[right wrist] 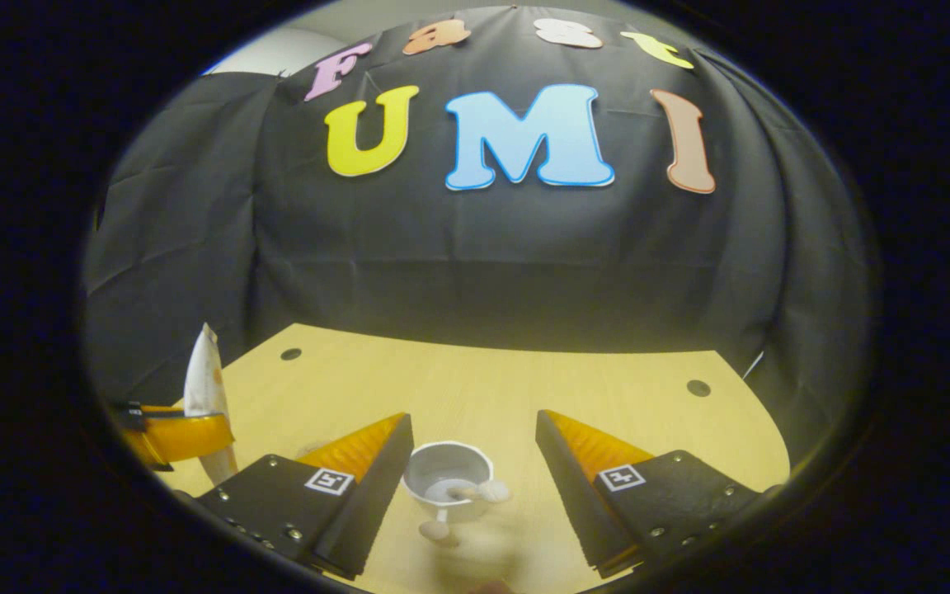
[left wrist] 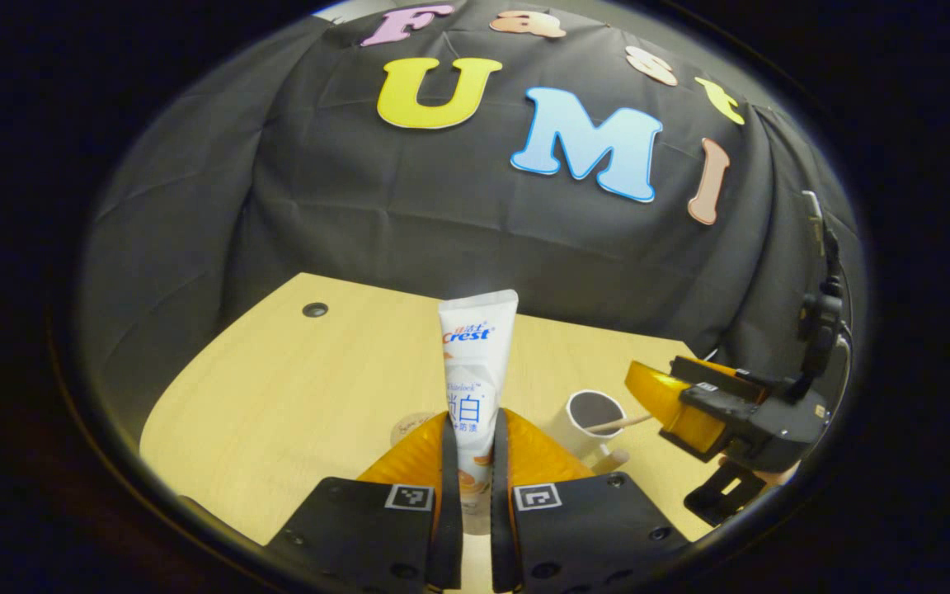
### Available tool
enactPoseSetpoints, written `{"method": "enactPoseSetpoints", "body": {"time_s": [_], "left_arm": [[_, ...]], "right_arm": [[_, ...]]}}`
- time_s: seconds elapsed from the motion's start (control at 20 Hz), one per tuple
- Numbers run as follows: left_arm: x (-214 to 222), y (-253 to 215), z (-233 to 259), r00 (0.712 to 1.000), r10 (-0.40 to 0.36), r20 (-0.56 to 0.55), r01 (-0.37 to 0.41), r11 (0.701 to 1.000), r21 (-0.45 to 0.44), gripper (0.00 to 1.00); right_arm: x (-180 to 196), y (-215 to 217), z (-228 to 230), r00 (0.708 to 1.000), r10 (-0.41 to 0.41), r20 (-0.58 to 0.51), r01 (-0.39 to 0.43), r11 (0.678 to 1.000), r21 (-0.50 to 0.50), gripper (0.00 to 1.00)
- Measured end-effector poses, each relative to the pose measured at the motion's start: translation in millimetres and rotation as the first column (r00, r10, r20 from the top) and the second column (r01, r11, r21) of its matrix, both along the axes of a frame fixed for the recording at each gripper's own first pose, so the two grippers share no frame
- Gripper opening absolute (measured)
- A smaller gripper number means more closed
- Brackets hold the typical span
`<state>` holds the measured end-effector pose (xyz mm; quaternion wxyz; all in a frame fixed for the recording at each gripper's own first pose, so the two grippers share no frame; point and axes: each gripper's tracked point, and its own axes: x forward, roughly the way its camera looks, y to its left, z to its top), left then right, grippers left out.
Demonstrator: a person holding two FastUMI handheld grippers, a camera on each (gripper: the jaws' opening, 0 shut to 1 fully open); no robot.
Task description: Put the toothbrush and toothpaste on the desktop into the cup, then pick up the cup and place it on the coaster on the desktop.
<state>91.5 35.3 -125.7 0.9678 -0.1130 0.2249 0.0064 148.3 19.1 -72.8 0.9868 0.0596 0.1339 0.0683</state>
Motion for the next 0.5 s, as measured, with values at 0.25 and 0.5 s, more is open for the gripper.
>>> {"method": "enactPoseSetpoints", "body": {"time_s": [0.25,0.5], "left_arm": [[27,-29,6,0.996,-0.061,0.065,0.063,0.997,-0.038,0.21],[65,-70,22,0.968,-0.159,0.193,0.174,0.983,-0.061,0.21]], "right_arm": [[-12,-32,21,0.997,-0.063,0.037,0.062,0.998,0.016,0.92],[-26,-56,29,0.993,-0.112,0.039,0.111,0.994,0.006,0.92]]}}
